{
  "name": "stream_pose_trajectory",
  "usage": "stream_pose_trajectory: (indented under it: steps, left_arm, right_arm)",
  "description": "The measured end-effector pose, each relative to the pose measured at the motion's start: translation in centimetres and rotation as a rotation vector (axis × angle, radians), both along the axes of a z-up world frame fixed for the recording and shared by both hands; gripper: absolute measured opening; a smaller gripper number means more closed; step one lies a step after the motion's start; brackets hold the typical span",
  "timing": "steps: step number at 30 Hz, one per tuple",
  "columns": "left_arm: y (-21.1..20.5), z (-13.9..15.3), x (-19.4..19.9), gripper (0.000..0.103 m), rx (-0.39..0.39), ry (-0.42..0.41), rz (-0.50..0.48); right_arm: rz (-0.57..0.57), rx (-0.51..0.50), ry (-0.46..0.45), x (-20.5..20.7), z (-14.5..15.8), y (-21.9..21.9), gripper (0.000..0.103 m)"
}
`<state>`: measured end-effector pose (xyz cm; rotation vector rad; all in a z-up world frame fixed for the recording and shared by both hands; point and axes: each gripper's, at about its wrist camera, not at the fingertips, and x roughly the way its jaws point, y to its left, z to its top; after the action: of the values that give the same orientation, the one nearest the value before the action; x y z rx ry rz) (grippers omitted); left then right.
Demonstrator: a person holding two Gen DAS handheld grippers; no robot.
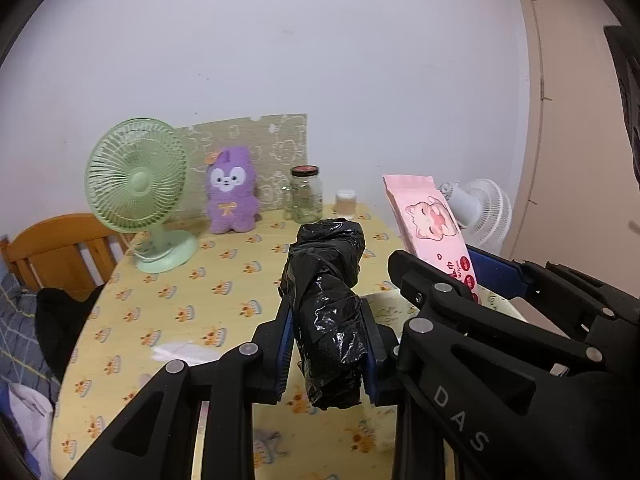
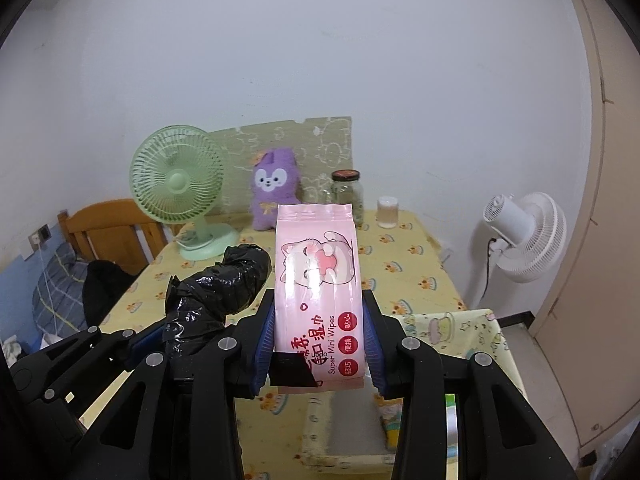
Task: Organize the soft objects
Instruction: 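Carry the umbrella with the left tool while the right tool carries the wipes toward the gift box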
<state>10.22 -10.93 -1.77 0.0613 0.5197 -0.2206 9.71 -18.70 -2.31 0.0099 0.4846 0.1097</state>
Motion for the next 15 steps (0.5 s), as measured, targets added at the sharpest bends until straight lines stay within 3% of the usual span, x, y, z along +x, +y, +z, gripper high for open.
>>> stream_pose_trajectory:
  steps: [15]
  left_arm:
    - [-4.8,-2.0,2.0,0.029,0.008,0.037,-0.110]
  right_arm:
    - [-0.070,-0.003,0.017,1.2,-1.8,-5.0,0.043]
